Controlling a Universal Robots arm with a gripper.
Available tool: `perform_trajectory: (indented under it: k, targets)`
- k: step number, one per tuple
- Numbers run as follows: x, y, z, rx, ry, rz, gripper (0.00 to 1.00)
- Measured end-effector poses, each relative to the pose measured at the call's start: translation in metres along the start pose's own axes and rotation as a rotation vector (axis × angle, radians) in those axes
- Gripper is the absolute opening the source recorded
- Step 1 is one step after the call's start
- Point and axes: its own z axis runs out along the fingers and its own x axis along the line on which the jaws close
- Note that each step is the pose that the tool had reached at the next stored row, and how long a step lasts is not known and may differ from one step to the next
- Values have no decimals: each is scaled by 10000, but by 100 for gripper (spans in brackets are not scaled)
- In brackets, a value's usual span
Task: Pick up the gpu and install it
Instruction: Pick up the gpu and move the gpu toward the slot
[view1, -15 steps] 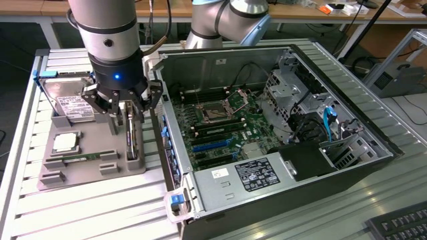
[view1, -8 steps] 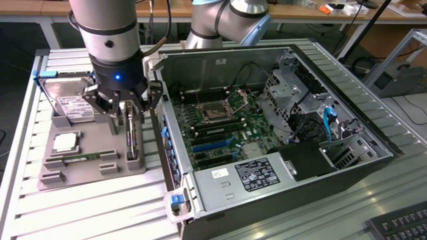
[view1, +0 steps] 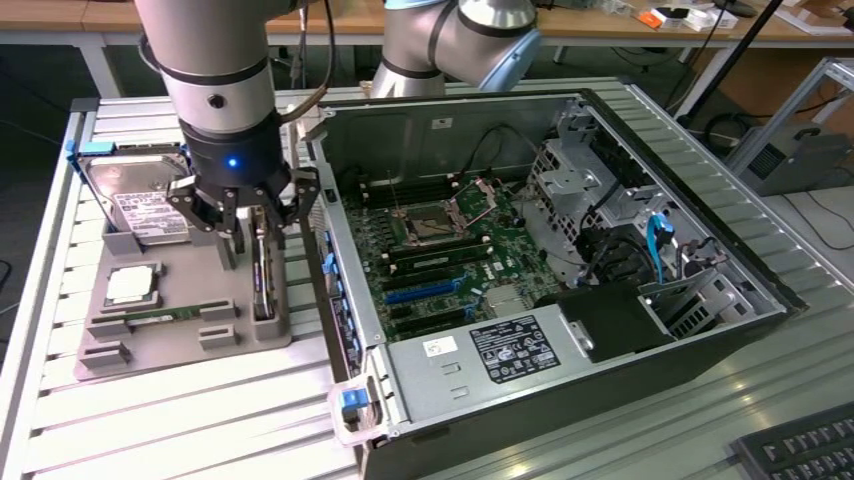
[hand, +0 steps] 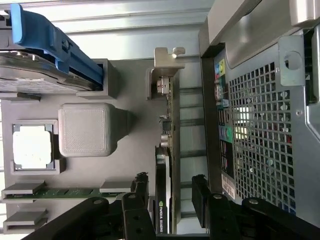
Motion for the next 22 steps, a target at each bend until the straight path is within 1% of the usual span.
perform_trajectory:
  k: [3,11,17,22]
  targets:
    - [17,13,38,3,0,0,48]
    - [43,16,123,3,0,-1,48]
    - [46,15,188,6,0,-1,48]
    - [47,14,221,8,0,-1,48]
